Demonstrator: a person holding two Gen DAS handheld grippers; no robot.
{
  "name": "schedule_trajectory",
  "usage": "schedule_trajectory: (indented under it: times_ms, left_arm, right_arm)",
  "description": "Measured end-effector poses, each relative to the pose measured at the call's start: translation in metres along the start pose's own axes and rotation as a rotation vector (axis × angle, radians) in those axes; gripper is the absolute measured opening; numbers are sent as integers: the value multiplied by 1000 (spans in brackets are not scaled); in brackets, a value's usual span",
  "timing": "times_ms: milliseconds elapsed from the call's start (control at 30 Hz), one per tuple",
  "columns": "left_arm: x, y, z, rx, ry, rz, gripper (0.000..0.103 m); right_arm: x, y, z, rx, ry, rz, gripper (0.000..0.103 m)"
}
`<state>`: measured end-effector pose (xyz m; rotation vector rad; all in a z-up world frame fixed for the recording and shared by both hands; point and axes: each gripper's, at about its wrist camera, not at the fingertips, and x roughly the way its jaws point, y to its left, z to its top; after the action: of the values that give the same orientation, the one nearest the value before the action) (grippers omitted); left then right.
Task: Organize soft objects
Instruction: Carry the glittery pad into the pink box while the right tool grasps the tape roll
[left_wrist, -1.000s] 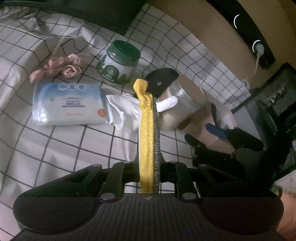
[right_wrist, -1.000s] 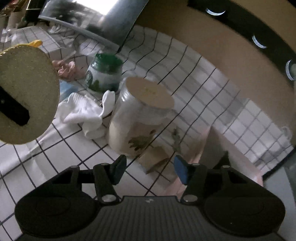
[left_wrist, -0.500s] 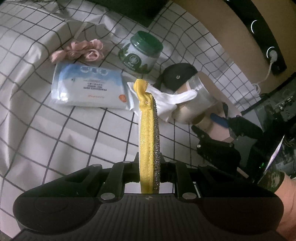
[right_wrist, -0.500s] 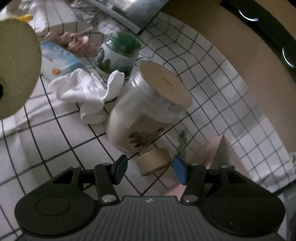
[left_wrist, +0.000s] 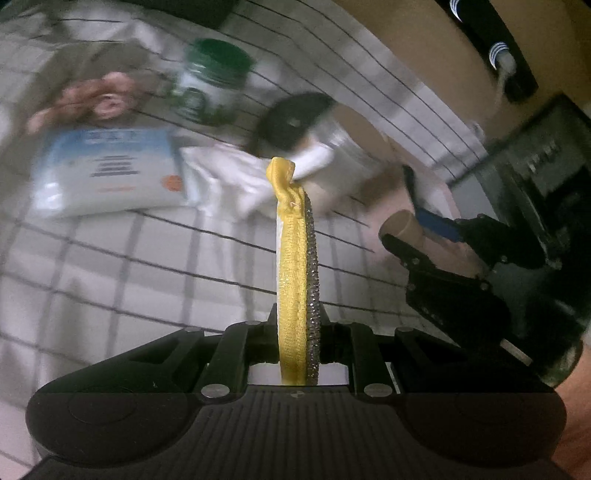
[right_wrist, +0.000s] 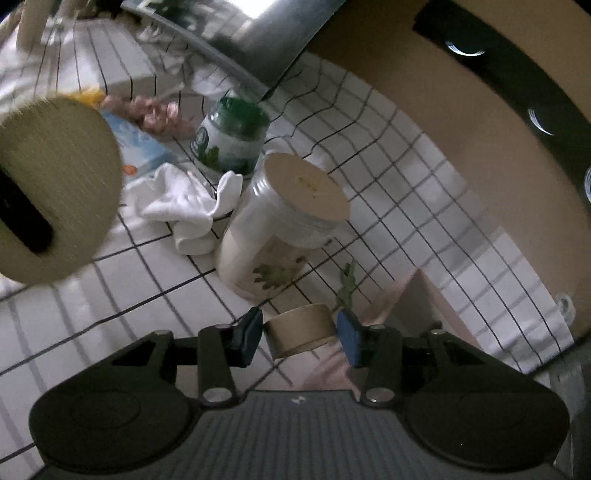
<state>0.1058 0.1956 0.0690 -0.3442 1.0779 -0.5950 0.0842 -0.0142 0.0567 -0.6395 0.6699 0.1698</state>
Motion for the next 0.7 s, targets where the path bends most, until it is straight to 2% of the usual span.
schedule_trajectory:
  times_ms: [367,567,700]
  left_arm:
    - [57,-78,-4,226,172,-153,18]
    - [76,-127,-7,327,227,-258,19]
    - [87,-160,5,387,201,-278,19]
  right_arm:
    - [-68,-25,-55,226,60,-91,43]
    - [-97,-41,-92,329,102,-164,43]
    - [-110,-50,-113,364,121,-192,43]
